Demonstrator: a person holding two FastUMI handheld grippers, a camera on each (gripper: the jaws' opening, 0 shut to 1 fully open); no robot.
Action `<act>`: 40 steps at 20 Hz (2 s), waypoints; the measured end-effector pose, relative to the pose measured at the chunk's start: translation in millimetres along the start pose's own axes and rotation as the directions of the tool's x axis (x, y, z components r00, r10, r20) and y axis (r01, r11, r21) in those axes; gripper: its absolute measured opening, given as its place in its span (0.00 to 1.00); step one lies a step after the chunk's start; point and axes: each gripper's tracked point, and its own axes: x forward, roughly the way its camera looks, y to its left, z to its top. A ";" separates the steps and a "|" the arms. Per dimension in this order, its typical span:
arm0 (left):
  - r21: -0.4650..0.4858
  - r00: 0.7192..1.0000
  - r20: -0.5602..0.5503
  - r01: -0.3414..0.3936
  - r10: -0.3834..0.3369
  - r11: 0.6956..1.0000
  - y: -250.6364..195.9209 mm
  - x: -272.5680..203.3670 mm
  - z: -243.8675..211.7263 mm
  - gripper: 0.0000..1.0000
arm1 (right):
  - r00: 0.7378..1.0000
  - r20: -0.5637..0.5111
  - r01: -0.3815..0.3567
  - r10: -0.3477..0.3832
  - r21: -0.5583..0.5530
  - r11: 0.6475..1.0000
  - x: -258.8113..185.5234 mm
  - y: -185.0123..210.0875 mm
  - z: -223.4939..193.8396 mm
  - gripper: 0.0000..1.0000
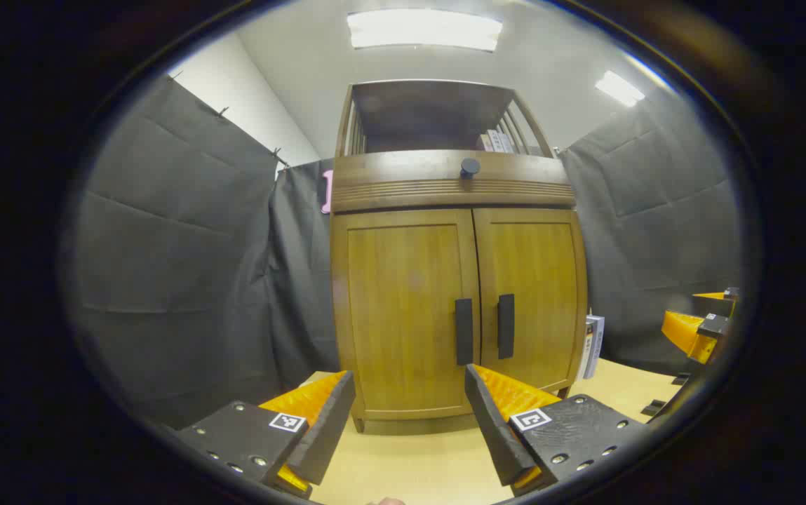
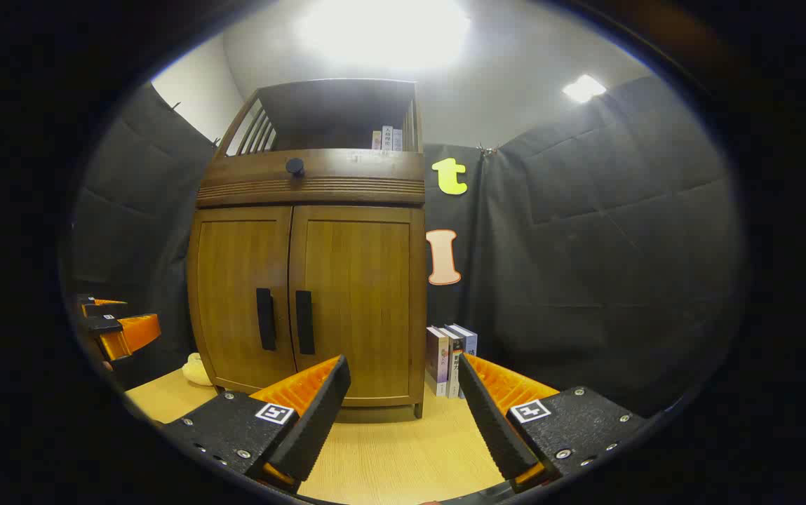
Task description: Open the right door of the double-door shoe cabinet with the right hand, and open the left door with the left hand.
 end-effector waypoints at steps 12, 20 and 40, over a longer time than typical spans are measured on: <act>-0.001 1.000 -0.003 -0.013 0.013 1.000 1.2 -1.8 -2.9 0.96 | 1.000 -0.022 0.001 -0.001 -0.001 1.000 -0.3 3.4 -0.7 0.96; 0.005 1.000 0.013 -0.017 0.017 1.000 3.3 -1.1 1.9 0.95 | 1.000 -0.006 -0.002 0.002 -0.004 1.000 1.1 4.3 3.3 0.96; 0.027 0.977 -0.012 -0.214 0.214 0.977 58.9 -38.0 -4.3 0.89 | 0.976 0.097 -0.197 0.193 0.031 0.980 139.8 91.4 53.0 0.95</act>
